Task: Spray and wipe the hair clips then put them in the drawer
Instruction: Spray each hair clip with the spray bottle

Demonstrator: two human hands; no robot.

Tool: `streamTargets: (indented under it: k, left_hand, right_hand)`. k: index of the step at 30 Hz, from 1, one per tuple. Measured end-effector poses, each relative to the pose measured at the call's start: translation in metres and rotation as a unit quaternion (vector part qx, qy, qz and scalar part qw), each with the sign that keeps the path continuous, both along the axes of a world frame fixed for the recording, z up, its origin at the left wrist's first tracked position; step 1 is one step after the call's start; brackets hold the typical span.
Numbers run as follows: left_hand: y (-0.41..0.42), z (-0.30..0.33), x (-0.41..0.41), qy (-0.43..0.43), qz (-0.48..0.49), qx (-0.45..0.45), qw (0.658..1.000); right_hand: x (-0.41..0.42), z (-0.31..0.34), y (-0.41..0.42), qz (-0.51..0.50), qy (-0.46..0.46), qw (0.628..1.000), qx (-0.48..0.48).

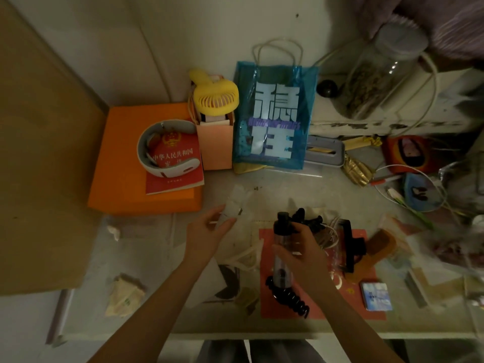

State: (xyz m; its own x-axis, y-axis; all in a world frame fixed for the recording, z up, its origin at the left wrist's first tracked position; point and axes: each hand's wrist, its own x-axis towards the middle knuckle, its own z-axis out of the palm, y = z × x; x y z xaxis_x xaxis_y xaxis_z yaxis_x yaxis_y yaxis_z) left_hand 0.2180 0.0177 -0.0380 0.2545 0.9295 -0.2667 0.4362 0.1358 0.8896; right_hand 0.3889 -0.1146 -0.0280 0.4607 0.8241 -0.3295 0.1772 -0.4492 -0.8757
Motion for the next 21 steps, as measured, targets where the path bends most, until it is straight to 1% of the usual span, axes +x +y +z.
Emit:
streamTargets:
  k: [2, 6, 11, 14, 17, 21]
  left_hand:
    - [0.008, 0.021, 0.002, -0.03, 0.005, -0.003, 1.0]
    - [0.021, 0.07, 0.008, -0.105, -0.027, -0.013, 0.994]
    - [0.032, 0.134, 0.014, -0.166, -0.043, 0.058, 0.983]
    - [0.036, 0.168, 0.017, -0.174, -0.05, 0.085, 0.98]
    - [0.039, 0.199, 0.02, -0.171, -0.028, 0.115, 0.978]
    - [0.036, 0.237, 0.023, -0.194, -0.042, 0.144, 0.97]
  right_hand:
    - [0.004, 0.013, 0.005, -0.008, 0.015, 1.0, 0.026]
    - [0.014, 0.047, 0.02, 0.001, 0.049, 0.996, 0.078]
    - [0.025, 0.102, 0.038, 0.019, 0.036, 0.987, 0.154]
    - [0.03, 0.137, 0.044, 0.025, 0.033, 0.978, 0.206]
    - [0.031, 0.174, 0.047, 0.033, 0.01, 0.964, 0.264]
    - [0.038, 0.214, 0.052, 0.046, 0.003, 0.95, 0.309]
